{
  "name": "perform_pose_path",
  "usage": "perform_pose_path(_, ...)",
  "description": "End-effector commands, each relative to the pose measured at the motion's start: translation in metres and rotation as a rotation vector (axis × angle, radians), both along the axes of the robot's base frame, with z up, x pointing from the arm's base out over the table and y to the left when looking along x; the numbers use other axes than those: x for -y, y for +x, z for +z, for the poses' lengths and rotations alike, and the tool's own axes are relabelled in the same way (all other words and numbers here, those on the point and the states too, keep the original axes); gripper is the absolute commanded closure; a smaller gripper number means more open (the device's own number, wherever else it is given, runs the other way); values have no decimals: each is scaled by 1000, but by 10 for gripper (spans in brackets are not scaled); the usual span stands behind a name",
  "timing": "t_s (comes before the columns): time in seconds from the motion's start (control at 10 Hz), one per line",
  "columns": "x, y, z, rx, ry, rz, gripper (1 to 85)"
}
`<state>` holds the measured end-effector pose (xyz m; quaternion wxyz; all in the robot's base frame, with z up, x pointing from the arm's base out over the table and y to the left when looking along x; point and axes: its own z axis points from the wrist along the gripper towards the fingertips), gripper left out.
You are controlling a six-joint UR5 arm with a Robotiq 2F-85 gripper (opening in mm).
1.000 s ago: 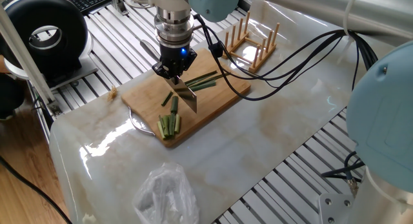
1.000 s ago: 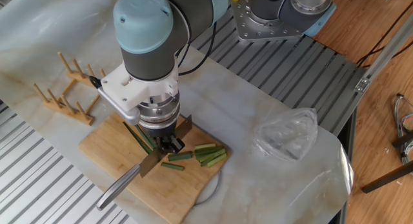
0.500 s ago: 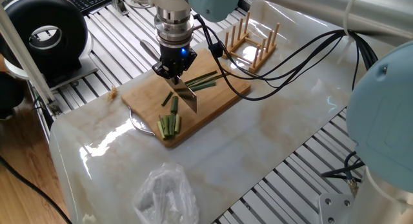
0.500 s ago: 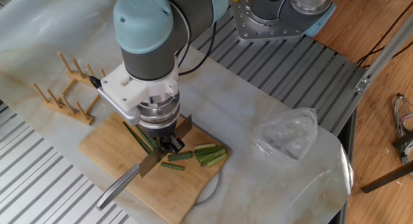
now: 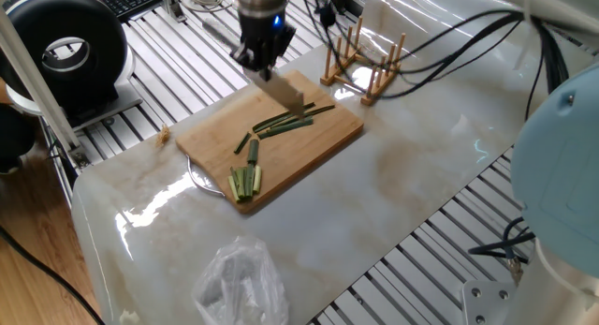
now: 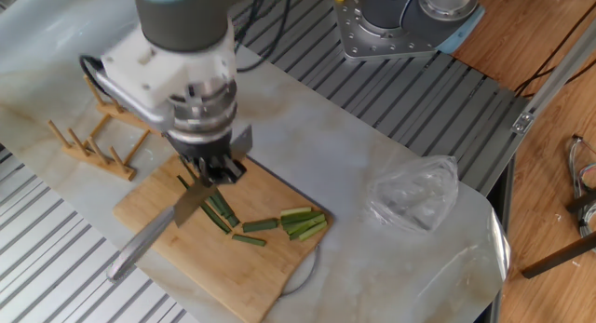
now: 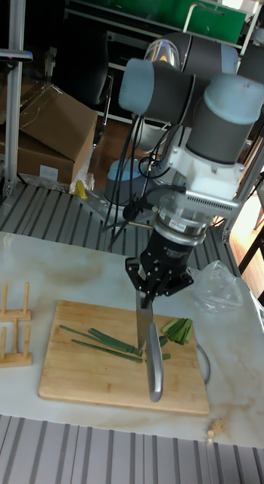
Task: Chop the green garlic
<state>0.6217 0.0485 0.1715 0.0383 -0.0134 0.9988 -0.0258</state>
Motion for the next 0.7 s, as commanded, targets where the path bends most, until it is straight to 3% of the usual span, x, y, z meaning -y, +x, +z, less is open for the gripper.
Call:
perform_pose_path(0.0, 2, 0, 18, 1, 9, 18, 843)
perform_pose_path(0.6, -11, -2, 12, 1, 15, 13, 843)
